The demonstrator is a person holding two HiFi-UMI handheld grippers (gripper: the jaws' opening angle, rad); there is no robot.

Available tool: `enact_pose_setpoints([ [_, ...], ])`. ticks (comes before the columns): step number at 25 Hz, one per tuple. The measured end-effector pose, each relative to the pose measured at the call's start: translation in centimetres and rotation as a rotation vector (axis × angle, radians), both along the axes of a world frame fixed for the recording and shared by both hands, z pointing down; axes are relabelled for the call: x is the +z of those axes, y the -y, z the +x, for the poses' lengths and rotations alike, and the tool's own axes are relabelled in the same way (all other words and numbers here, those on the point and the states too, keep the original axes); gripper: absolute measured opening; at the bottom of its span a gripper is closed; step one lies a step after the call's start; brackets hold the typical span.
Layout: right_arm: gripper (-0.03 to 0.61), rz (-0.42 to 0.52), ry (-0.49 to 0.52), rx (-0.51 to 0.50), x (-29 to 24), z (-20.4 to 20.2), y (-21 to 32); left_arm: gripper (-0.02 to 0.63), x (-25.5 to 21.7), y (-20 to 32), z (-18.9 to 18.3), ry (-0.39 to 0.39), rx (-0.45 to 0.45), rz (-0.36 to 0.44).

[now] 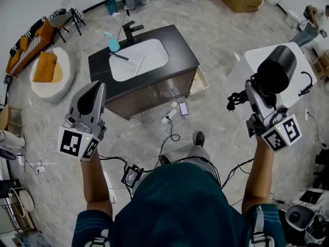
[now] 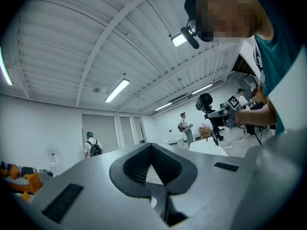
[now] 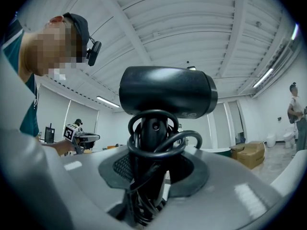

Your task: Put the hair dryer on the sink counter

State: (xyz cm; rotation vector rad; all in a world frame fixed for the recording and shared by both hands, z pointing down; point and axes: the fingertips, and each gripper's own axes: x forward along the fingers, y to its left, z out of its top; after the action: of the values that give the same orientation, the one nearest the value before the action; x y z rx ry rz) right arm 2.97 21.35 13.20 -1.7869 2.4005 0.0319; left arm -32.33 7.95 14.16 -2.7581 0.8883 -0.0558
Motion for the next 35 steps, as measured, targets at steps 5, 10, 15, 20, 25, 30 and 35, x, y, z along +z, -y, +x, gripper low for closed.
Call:
enact_pose_setpoints([
  [5, 0.164, 0.009, -0.006, -0.053, 0.8, 2.0, 3.5, 0.005, 0.4, 1.5, 2.5, 0.010, -0.032, 0.007],
  [10, 0.163, 0.016, -0.004, -0.110, 0.9, 6.2, 8.9, 0.005, 0.4, 4.8, 6.0, 0.022, -0.096, 0.007],
  [15, 0.163, 0.000, -0.024, -0.154, 2.0, 11.3, 14.8, 0.005, 1.1, 8.9, 11.0, 0.015, -0.146, 0.004],
  [20, 0.163, -0.011, -0.021, -0.206, 2.3, 16.0, 20.5, 0.005, 1.3, 12.4, 16.2, 0.014, -0.181, -0.002],
  [25, 0.163, -0.029, -0.032, -0.272, 2.7, 19.1, 26.0, 0.005, 0.9, 15.2, 19.5, 0.005, -0.236, 0.000],
  [30, 0.163, -0.045, -0.040, -0.339, 3.9, 20.4, 31.2, 0.005, 1.3, 16.9, 21.3, 0.010, -0.293, 0.004],
  [35, 0.163, -0.059, -0.031, -0.392, 5.2, 20.4, 36.3, 0.005, 2.1, 18.1, 21.6, 0.019, -0.356, -0.010],
])
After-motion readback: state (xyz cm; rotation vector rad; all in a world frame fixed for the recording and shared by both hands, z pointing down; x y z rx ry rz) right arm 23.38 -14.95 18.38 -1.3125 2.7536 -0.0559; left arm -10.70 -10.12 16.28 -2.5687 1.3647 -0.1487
